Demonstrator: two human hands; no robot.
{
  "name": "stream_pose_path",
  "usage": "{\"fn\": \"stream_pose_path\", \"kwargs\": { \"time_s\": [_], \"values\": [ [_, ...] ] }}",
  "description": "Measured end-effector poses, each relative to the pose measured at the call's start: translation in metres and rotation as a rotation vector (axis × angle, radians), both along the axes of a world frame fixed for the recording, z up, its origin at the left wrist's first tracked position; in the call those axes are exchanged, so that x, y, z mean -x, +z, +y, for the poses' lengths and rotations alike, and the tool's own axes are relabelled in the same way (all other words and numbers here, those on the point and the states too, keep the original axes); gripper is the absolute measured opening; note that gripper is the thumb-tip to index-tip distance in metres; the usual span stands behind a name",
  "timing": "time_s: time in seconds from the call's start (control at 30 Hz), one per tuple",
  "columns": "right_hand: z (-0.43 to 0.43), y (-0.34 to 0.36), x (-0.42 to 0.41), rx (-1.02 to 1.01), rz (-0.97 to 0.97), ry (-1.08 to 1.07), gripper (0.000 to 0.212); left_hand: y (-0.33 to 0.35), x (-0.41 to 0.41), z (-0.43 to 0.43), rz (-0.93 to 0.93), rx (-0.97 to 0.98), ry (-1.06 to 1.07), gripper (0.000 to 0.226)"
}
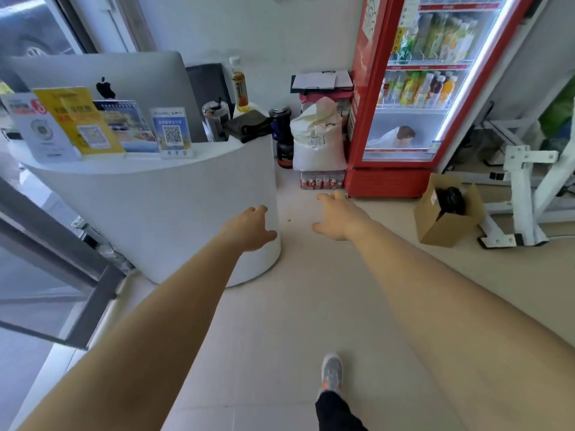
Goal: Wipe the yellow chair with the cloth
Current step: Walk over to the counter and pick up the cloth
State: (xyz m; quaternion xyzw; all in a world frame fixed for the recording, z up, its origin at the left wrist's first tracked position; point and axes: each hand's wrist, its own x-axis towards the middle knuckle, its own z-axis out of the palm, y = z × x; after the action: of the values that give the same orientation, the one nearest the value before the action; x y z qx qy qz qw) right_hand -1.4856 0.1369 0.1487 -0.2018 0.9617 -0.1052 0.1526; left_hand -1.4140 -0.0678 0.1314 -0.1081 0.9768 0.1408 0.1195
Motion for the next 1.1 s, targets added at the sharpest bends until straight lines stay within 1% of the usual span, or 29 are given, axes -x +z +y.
{"fn": "stream_pose_path", "kwargs": {
  "time_s": [0.07, 0.17, 0.23, 0.33, 0.4, 0.5, 0.67, 0.77, 0.87, 0.9, 0.93, 1.0, 1.1],
  "values": [
    [-0.014, -0.001, 0.051, 0.017, 0.011, 0.015, 0.08, -0.001, 0.048, -0.01, 0.025, 0.01, 0.027, 0.074],
    [-0.035, -0.001, 0.125, 0.055, 0.015, 0.044, 0.074, -0.005, 0.12, -0.03, 0.059, 0.012, 0.103, 0.075],
    [-0.05, -0.001, 0.171, 0.094, -0.016, 0.055, 0.072, -0.006, 0.164, -0.043, 0.066, -0.006, 0.165, 0.074],
    [-0.076, -0.002, 0.236, 0.141, -0.093, 0.093, 0.081, -0.003, 0.225, -0.062, 0.074, -0.012, 0.261, 0.074],
    [-0.094, -0.003, 0.276, 0.154, -0.117, 0.135, 0.08, 0.0, 0.262, -0.074, 0.116, 0.003, 0.31, 0.074],
    [-0.122, -0.004, 0.328, 0.156, -0.118, 0.203, 0.073, 0.001, 0.305, -0.088, 0.177, 0.044, 0.36, 0.075],
    [-0.176, -0.017, 0.406, 0.143, -0.071, 0.301, 0.073, -0.011, 0.369, -0.125, 0.22, 0.099, 0.402, 0.09],
    [-0.209, -0.034, 0.448, 0.129, -0.016, 0.367, 0.076, -0.03, 0.405, -0.15, 0.188, 0.135, 0.384, 0.103],
    [-0.236, -0.051, 0.478, 0.088, -0.041, 0.451, 0.092, -0.055, 0.428, -0.169, 0.061, 0.096, 0.377, 0.112],
    [-0.244, -0.057, 0.484, 0.058, -0.045, 0.489, 0.095, -0.065, 0.431, -0.171, 0.038, 0.086, 0.373, 0.11],
    [-0.25, -0.063, 0.488, 0.025, -0.042, 0.53, 0.096, -0.074, 0.432, -0.17, 0.057, 0.107, 0.375, 0.104],
    [-0.259, -0.077, 0.492, -0.004, -0.013, 0.573, 0.094, -0.09, 0.432, -0.166, 0.172, 0.193, 0.393, 0.091],
    [-0.264, -0.096, 0.494, 0.089, 0.135, 0.558, 0.084, -0.101, 0.43, -0.163, 0.328, 0.248, 0.407, 0.078]
  ]
}}
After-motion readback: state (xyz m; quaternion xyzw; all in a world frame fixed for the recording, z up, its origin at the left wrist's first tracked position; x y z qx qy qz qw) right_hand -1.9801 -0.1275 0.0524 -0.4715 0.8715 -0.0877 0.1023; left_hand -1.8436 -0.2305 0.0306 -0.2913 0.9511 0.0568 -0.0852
